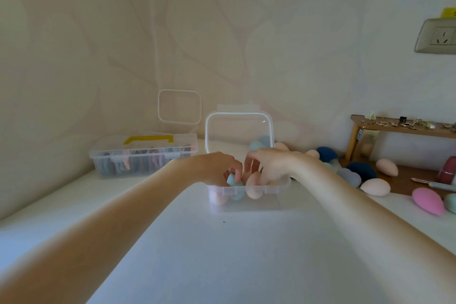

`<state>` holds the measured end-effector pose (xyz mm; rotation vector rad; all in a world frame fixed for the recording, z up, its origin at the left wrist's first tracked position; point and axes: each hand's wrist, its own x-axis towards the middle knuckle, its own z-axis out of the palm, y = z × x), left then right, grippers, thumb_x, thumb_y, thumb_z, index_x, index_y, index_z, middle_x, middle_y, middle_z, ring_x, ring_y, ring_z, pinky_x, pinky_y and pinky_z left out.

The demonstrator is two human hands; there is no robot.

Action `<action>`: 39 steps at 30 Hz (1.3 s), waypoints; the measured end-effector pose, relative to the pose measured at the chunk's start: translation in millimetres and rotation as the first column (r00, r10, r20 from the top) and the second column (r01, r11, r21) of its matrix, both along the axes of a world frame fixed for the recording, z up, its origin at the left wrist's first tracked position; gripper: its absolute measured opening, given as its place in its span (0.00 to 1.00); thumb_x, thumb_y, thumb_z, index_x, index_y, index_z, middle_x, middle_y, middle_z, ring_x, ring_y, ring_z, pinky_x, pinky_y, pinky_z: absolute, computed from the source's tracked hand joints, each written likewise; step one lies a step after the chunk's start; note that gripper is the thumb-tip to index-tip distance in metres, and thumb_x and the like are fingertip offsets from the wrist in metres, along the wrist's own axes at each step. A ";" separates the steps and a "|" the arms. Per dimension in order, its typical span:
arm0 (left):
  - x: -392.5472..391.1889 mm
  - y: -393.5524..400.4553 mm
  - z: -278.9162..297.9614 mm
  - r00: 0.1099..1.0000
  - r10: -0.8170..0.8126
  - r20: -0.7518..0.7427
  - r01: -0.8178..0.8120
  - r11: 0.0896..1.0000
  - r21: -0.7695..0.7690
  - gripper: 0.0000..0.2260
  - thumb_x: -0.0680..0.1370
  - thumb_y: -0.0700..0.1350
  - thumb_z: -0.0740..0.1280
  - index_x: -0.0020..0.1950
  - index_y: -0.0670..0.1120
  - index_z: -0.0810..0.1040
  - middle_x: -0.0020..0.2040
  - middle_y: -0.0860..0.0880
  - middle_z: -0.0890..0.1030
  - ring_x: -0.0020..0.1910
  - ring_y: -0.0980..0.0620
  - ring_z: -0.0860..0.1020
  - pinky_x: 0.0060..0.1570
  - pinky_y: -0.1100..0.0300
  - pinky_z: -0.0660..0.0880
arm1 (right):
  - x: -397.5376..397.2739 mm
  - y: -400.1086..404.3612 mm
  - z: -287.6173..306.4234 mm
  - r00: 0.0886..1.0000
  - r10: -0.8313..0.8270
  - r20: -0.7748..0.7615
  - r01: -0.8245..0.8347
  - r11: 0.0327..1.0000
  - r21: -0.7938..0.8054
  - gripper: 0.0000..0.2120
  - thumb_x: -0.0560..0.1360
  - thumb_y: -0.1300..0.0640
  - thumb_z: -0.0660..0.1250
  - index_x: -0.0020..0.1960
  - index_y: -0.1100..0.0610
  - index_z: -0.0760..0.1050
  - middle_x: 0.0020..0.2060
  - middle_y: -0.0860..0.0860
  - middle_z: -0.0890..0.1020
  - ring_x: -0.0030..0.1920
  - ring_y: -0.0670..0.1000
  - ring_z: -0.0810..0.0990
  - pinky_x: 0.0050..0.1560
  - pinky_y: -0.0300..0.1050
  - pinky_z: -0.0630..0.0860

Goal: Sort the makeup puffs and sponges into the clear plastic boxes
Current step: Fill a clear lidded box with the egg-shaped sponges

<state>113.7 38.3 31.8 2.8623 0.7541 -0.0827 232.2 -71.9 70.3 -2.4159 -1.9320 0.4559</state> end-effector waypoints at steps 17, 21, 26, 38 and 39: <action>2.8 -1.7 6.5 0.999 0.005 0.034 -0.005 1.000 -0.005 0.08 0.75 0.46 0.65 0.53 0.49 0.80 0.48 0.54 0.80 0.52 0.52 0.79 0.53 0.58 0.75 | 16.5 19.3 -26.7 0.989 0.035 -0.141 -0.031 0.999 0.037 0.11 0.72 0.61 0.69 0.53 0.52 0.81 0.31 0.44 0.71 0.32 0.44 0.70 0.29 0.31 0.68; 2.1 0.4 19.2 0.993 0.005 -0.117 -0.011 0.999 -0.045 0.10 0.73 0.50 0.69 0.54 0.51 0.78 0.46 0.59 0.74 0.53 0.55 0.75 0.50 0.65 0.70 | 15.3 21.5 -28.4 0.991 0.020 -0.134 -0.018 1.000 0.019 0.10 0.71 0.59 0.69 0.51 0.49 0.79 0.34 0.43 0.72 0.34 0.43 0.71 0.32 0.33 0.67; 13.3 -1.0 25.9 0.935 0.004 -0.354 -0.001 1.000 0.009 0.15 0.72 0.47 0.71 0.57 0.53 0.71 0.48 0.54 0.70 0.53 0.49 0.73 0.56 0.58 0.71 | 17.0 24.2 -30.8 0.993 0.030 -0.117 -0.029 1.000 0.012 0.12 0.75 0.58 0.66 0.58 0.54 0.73 0.50 0.47 0.73 0.48 0.48 0.73 0.37 0.33 0.65; 14.4 -0.1 17.4 0.969 -0.003 -0.245 0.019 0.998 0.063 0.14 0.76 0.38 0.61 0.60 0.50 0.71 0.43 0.54 0.71 0.47 0.48 0.71 0.40 0.63 0.68 | 22.0 27.3 -34.7 0.975 0.031 -0.220 -0.020 0.998 0.052 0.09 0.75 0.62 0.66 0.54 0.60 0.77 0.37 0.47 0.74 0.34 0.44 0.71 0.31 0.31 0.67; 12.8 1.4 13.6 0.981 0.001 -0.196 0.016 0.996 0.088 0.13 0.76 0.39 0.60 0.59 0.51 0.71 0.41 0.55 0.70 0.45 0.49 0.71 0.39 0.64 0.66 | 22.3 26.8 -34.7 0.974 0.026 -0.227 -0.013 0.998 0.058 0.07 0.74 0.62 0.67 0.51 0.58 0.77 0.36 0.46 0.74 0.34 0.43 0.71 0.30 0.31 0.68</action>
